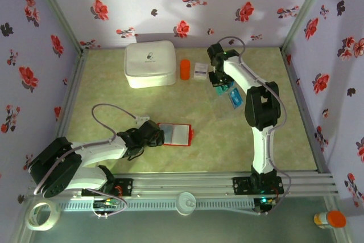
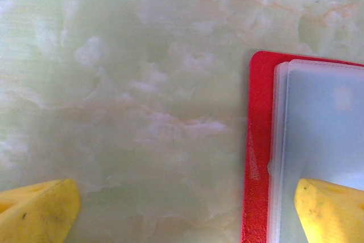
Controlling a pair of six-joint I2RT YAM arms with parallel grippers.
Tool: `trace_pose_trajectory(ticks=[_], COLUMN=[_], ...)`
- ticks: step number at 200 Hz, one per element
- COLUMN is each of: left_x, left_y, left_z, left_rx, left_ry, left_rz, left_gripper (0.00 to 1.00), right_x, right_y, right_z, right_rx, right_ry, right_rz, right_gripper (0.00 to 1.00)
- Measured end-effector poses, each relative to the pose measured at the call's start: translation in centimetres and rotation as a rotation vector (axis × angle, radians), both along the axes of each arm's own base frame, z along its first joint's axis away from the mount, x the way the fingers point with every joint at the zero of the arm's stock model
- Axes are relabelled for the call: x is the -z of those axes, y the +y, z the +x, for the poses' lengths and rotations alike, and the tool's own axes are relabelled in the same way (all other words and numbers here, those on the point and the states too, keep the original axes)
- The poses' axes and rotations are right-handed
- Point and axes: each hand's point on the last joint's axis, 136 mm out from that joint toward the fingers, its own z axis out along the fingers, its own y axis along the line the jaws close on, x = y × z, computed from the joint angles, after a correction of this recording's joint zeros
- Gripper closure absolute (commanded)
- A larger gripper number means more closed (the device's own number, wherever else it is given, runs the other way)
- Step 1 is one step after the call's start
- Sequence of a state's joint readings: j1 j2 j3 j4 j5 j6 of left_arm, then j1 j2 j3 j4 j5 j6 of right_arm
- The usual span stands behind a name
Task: Put the credit cards into the card holder
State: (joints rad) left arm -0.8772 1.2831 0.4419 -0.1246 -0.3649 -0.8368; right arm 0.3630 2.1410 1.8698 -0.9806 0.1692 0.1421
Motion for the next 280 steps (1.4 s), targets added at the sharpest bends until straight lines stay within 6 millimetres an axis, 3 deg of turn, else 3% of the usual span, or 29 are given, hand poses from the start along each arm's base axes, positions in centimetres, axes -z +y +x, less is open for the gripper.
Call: trace_pose_trajectory(ticks=[35,118,152,182,209,280], left_x=[0.0,0.1,0.0,0.0,0.0,-0.1], left_y=[0.0,0.0,0.0,0.0,0.0,0.0], left_z=[0.0,0.0,0.0,0.0,0.0,0.0], left_rx=[-0.001,0.0,-0.001,-0.002,-0.003,-0.002], left_ry=[-0.002,-0.004,-0.005,-0.005,-0.005,-0.009], left_rz=[0.0,-0.001,-0.003,-0.004,-0.005,-0.011], left_gripper=[0.01,0.01,0.01,0.01,0.01,0.01], right_x=[-0.2,-0.2,-0.1,0.1,0.1,-0.3], right_y=[0.1,0.3,0.4,0.4,0.4,1.5], right_z=[0.3,0.2,0.2,0.2,0.3,0.0], right_rx=[0.0,-0.006,-0.006,-0.006,-0.003,-0.023], right_ry=[-0.003,0.008,0.011,0.014,0.013,0.031], right_rz=[0.003,0.008,0.011,0.01,0.011,0.065], right_gripper=[0.91,0.95,0.9,0.91,1.0,1.0])
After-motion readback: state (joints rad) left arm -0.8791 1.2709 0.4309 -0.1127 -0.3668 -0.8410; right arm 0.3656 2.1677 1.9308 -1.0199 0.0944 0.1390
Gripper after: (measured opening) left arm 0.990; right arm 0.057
